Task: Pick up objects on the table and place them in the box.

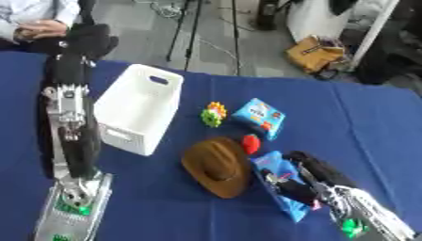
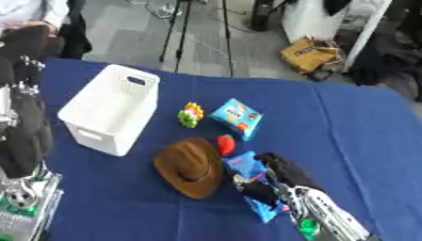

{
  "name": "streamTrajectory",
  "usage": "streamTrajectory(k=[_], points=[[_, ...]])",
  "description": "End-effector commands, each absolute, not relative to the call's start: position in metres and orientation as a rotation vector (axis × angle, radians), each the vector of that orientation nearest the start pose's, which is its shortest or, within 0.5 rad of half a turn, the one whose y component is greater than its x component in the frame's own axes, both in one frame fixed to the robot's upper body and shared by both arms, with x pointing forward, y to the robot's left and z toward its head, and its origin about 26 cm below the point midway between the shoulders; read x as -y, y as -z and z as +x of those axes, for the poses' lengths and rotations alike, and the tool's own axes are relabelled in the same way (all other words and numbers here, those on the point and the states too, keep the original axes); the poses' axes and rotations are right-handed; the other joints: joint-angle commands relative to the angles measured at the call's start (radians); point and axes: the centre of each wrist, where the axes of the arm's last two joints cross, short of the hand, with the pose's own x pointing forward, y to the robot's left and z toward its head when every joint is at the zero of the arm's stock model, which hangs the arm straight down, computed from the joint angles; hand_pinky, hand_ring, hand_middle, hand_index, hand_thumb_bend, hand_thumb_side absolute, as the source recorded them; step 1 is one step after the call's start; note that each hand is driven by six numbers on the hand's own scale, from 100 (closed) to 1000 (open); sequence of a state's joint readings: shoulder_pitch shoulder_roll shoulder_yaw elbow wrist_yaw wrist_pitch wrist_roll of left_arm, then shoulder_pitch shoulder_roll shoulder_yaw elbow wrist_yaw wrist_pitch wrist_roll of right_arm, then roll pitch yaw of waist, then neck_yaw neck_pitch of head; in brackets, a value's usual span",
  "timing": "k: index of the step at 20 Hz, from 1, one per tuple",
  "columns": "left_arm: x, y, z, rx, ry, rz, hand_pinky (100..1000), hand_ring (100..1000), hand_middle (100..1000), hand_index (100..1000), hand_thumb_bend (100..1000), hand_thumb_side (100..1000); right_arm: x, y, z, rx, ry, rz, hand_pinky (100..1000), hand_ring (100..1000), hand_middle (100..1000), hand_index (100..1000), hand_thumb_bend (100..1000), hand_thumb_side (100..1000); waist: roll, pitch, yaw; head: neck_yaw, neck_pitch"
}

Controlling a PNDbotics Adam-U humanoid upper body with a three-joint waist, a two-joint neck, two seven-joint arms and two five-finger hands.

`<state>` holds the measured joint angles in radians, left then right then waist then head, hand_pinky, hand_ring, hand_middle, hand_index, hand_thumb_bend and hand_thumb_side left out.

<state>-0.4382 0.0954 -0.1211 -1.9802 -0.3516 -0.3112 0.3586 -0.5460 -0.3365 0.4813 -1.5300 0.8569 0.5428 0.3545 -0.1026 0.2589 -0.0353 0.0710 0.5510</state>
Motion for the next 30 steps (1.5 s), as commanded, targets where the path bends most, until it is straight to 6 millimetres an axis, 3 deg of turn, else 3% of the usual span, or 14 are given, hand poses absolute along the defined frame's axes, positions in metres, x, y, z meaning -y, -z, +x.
streamTrajectory(k=[1,16,19,23,30], points=[[-0.174,-0.223,0.304,-3.453,-0.043,-0.300,810,736,729,736,100,1000,0.157,-0.124,0.366,1.275,-1.230,-0.812,915,990,983,1000,433,949,0.005,-0.013,0.001,-0.006,-0.007],[-0.172,-0.224,0.304,-3.461,-0.028,-0.263,808,737,729,734,100,1000,0.160,-0.107,0.374,1.259,-1.210,-0.813,892,963,965,1000,414,868,0.010,-0.005,0.010,-0.016,-0.010],[-0.172,-0.224,0.304,-3.464,-0.023,-0.256,807,737,728,729,100,1000,0.161,-0.104,0.374,1.246,-1.223,-0.814,862,939,962,1000,440,791,0.009,-0.005,0.008,-0.016,-0.009],[-0.172,-0.224,0.304,-3.467,-0.017,-0.251,806,736,726,725,100,1000,0.162,-0.101,0.375,1.233,-1.237,-0.811,853,935,961,1000,445,758,0.009,-0.005,0.007,-0.015,-0.008],[-0.172,-0.224,0.304,-3.472,-0.007,-0.249,806,735,724,723,100,1000,0.163,-0.098,0.376,1.215,-1.238,-0.805,773,883,934,1000,414,653,0.010,-0.004,0.002,-0.016,-0.007]])
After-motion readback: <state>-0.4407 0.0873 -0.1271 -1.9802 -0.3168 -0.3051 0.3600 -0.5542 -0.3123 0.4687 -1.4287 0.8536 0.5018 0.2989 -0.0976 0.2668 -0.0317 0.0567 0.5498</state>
